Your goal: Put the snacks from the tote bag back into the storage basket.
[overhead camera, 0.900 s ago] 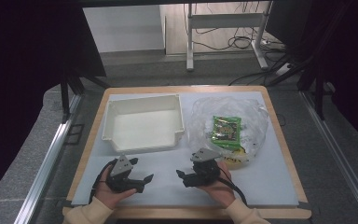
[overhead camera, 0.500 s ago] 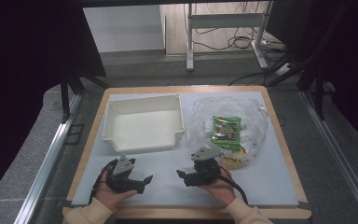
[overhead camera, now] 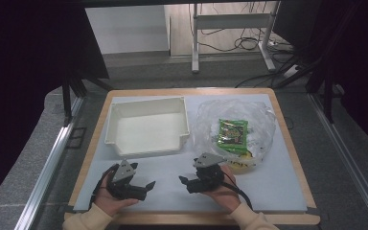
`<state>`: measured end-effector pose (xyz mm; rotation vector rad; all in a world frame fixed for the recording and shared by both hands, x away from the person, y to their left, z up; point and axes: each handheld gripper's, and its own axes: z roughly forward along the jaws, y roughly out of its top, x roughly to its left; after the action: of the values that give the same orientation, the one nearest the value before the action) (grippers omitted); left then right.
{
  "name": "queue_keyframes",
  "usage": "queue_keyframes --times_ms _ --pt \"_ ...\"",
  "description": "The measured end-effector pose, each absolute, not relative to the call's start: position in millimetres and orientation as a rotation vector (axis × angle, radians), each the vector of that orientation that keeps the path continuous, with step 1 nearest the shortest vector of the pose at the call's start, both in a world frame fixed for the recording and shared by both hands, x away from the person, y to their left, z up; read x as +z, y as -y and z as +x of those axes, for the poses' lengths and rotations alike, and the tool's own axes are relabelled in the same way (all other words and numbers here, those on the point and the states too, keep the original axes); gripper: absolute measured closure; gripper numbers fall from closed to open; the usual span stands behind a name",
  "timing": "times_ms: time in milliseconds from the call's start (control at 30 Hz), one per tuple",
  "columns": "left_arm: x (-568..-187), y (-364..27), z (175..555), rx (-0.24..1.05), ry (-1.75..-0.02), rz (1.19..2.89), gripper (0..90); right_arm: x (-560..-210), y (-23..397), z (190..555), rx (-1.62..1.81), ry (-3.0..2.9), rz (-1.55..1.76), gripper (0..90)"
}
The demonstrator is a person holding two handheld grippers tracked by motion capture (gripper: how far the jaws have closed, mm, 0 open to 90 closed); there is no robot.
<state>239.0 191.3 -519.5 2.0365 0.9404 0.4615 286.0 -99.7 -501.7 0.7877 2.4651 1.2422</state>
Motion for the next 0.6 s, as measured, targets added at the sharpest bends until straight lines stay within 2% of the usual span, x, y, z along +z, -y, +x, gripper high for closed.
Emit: queue_keyframes --times_ms 600 --pt "-521.2 -191.2 240.9 0.448 -0.945 2.049 11.3 -479.6 106.6 283.3 1.251 -2.387 0.789 16.3"
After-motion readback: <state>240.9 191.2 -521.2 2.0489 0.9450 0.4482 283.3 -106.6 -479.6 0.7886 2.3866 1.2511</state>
